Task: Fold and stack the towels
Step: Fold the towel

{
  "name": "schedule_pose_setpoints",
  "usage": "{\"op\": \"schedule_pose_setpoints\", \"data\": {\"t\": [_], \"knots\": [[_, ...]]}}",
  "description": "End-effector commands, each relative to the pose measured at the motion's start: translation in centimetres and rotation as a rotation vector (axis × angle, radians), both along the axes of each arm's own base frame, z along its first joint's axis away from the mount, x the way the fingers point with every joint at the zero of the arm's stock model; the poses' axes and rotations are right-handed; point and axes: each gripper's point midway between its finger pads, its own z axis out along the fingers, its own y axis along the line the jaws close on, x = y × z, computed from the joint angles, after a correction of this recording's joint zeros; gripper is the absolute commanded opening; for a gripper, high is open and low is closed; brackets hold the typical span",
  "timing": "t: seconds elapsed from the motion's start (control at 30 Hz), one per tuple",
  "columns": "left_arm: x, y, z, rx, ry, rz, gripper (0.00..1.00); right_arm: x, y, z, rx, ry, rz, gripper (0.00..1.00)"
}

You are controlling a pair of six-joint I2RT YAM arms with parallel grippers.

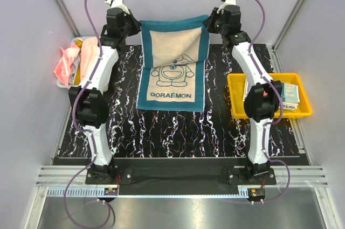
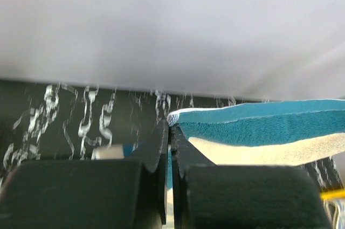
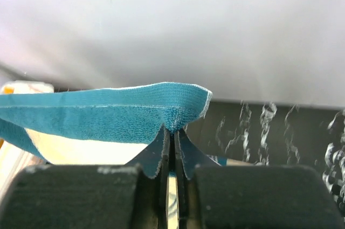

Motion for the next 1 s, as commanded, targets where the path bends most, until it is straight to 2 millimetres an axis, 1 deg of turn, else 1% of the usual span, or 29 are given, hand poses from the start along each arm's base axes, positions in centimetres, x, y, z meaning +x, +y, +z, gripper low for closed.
{"op": "schedule_pose_setpoints", "data": {"t": [0.0,0.03,0.07,0.1,0.13,0.17,0.2,0.27,0.3,0.33,0.37,0.4,0.47,0.5,0.53,0.57,0.6,0.63,0.67,0.77,0.8,0.83,0.87,0.9,0.93,0.97], "knots": [[2.8,1.2,5.6,-0.052,-0.191,0.043,0.0,2.5,-1.4,4.2,-0.026,-0.146,-0.082,0.0],[3.1,1.4,6.4,-0.059,-0.217,0.047,0.0,3.3,-1.4,3.3,-0.031,-0.141,-0.094,0.0],[3.3,1.4,7.7,-0.063,-0.249,0.048,0.0,3.6,-1.4,3.3,-0.032,-0.143,-0.095,0.0],[3.7,1.4,7.3,-0.063,-0.25,0.05,0.0,3.8,-1.4,4.3,-0.029,-0.164,-0.096,0.0],[4.2,1.5,6.8,-0.06,-0.247,0.056,0.0,4.2,-1.2,3.3,-0.031,-0.151,-0.092,0.0],[4.4,1.6,6.6,-0.054,-0.25,0.061,0.0,4.3,-1.2,3.4,-0.026,-0.159,-0.093,0.0],[4.6,1.8,6.4,-0.051,-0.252,0.072,0.0,4.5,-1.1,2.3,-0.021,-0.138,-0.094,0.0],[5.1,2.2,5.4,-0.052,-0.249,0.078,0.0,4.4,-1.0,2.4,-0.009,-0.155,-0.091,0.0],[5.1,2.3,5.0,-0.053,-0.24,0.082,0.0,4.4,-1.0,0.8,-0.012,-0.126,-0.091,0.0],[5.3,2.7,4.5,-0.054,-0.232,0.087,0.0,4.3,-1.1,0.9,-0.012,-0.128,-0.094,0.0],[5.3,2.8,4.6,-0.058,-0.232,0.09,0.0,4.3,-1.2,0.7,-0.011,-0.128,-0.098,0.0],[5.5,2.8,5.0,-0.063,-0.251,0.09,0.0,4.3,-1.1,-0.4,-0.015,-0.108,-0.098,0.0],[5.6,2.9,5.2,-0.065,-0.264,0.09,0.0,4.3,-1.2,-0.6,-0.015,-0.11,-0.103,0.0],[5.7,2.9,5.3,-0.066,-0.265,0.093,0.0,4.4,-1.2,-1.0,-0.012,-0.099,-0.104,0.0],[5.7,3.0,6.0,-0.074,-0.275,0.095,0.0,4.4,-1.2,-1.0,-0.013,-0.099,-0.105,0.0],[6.0,2.8,5.7,-0.076,-0.273,0.085,0.0,4.5,-1.2,-0.5,-0.006,-0.108,-0.106,0.0],[6.1,2.8,6.1,-0.079,-0.281,0.081,0.0,4.7,-1.1,-0.7,-0.003,-0.106,-0.106,0.0],[6.2,2.9,6.9,-0.081,-0.309,0.082,0.0,4.8,-1.1,-0.5,0.0,-0.11,-0.11,0.0],[6.2,2.8,7.2,-0.085,-0.321,0.079,0.0,4.9,-1.1,0.2,0.005,-0.125,-0.113,0.0],[6.2,2.7,7.7,-0.089,-0.348,0.066,0.0,5.2,-1.1,0.4,0.012,-0.128,-0.117,0.0],[6.0,2.7,8.1,-0.089,-0.358,0.061,0.0,4.9,-1.0,0.6,0.018,-0.128,-0.109,0.0],[5.9,2.6,7.2,-0.081,-0.345,0.055,0.0,4.8,-0.9,0.7,0.024,-0.131,-0.106,0.0],[5.7,2.5,7.2,-0.082,-0.346,0.044,0.0,4.6,-0.9,-0.6,0.022,-0.106,-0.105,0.0],[5.5,2.7,7.1,-0.081,-0.347,0.045,0.0,4.0,-1.1,0.5,0.035,-0.12,-0.108,0.0],[5.1,2.8,7.5,-0.088,-0.35,0.042,0.0,3.7,-1.0,0.7,0.043,-0.131,-0.107,0.0],[4.9,2.8,7.8,-0.091,-0.35,0.033,0.0,3.5,-1.1,0.1,0.041,-0.114,-0.109,0.0]]}}
